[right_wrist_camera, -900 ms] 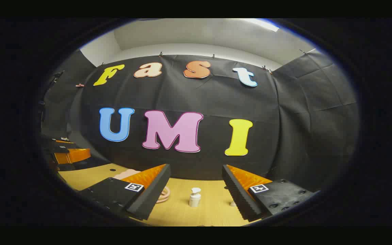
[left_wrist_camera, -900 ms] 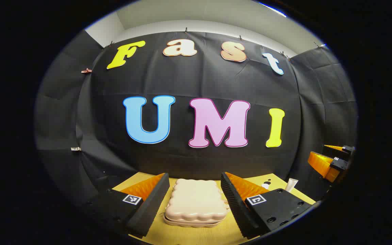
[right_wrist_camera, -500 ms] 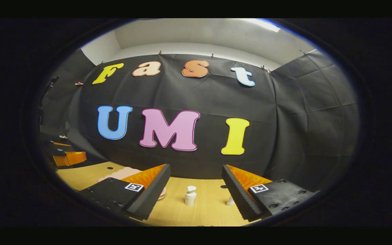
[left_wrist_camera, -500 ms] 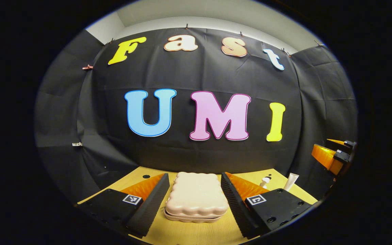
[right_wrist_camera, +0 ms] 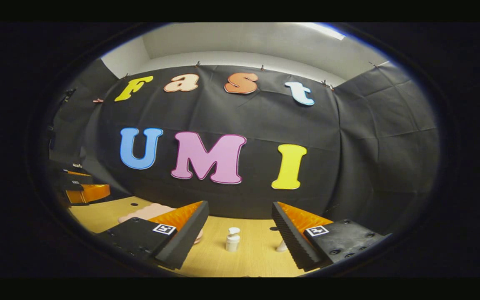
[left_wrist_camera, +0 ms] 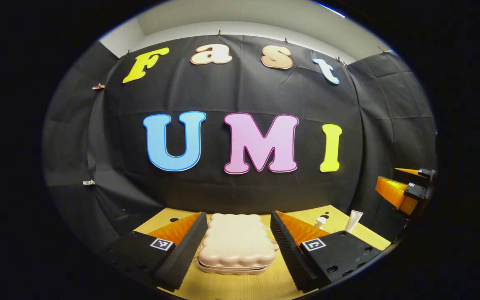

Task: First open the suitcase, pack the skin care products into it, and then close the suitcase.

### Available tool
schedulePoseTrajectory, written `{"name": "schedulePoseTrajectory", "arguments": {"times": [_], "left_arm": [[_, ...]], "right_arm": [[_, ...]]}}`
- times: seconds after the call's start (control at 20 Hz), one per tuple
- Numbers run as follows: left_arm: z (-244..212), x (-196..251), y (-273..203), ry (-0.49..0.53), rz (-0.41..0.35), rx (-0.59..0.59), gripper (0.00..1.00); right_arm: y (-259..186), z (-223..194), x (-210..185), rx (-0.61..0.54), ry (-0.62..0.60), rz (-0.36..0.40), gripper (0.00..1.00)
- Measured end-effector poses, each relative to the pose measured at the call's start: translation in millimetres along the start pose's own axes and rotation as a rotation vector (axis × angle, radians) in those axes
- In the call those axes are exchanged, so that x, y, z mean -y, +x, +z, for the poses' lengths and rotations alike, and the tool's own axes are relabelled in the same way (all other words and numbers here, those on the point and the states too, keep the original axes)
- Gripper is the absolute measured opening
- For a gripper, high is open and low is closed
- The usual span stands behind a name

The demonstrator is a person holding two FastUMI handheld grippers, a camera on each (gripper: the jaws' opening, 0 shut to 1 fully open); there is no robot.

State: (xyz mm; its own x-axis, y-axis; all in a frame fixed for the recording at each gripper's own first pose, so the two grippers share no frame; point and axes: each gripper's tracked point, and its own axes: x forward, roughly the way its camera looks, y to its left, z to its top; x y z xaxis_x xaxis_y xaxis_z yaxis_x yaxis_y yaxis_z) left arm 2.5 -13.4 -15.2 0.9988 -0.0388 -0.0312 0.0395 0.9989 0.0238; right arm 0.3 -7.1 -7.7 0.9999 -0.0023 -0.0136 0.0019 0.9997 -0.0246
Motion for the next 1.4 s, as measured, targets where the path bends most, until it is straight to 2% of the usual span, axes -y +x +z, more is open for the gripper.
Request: {"name": "schedulePoseTrajectory", "arguments": {"times": [0.2,0.35,0.5,0.9,1.1,1.2,1.25,1.4], "left_arm": [[-2.1,8.6,8.2,-0.004,-0.023,-0.004,0.96],[-11.5,39.1,25.3,-0.006,-0.116,-0.043,0.96],[-23.8,68.6,53.0,-0.015,-0.164,-0.077,0.96],[-108.5,144.6,147.7,-0.055,-0.221,-0.239,0.96],[-155.4,168.8,197.1,-0.080,-0.185,-0.337,0.97],[-179.3,171.9,216.2,-0.052,-0.144,-0.384,0.96],[-190.4,170.8,223.5,-0.041,-0.111,-0.418,0.97],[-222.1,178.8,237.4,-0.058,-0.089,-0.496,0.97]], "right_arm": [[3.7,-2.7,2.6,-0.009,0.001,-0.003,0.96],[7.0,-5.8,8.5,-0.017,0.000,-0.008,0.96],[11.5,-13.2,21.2,-0.042,-0.002,-0.022,0.96],[16.4,-60.5,71.1,-0.149,-0.026,-0.064,0.97],[19.7,-84.5,92.0,-0.192,-0.028,-0.085,0.97],[24.0,-93.2,99.0,-0.206,-0.030,-0.086,0.96],[26.0,-96.6,102.8,-0.212,-0.021,-0.090,0.97],[30.9,-107.8,112.3,-0.237,0.000,-0.109,0.97]]}}
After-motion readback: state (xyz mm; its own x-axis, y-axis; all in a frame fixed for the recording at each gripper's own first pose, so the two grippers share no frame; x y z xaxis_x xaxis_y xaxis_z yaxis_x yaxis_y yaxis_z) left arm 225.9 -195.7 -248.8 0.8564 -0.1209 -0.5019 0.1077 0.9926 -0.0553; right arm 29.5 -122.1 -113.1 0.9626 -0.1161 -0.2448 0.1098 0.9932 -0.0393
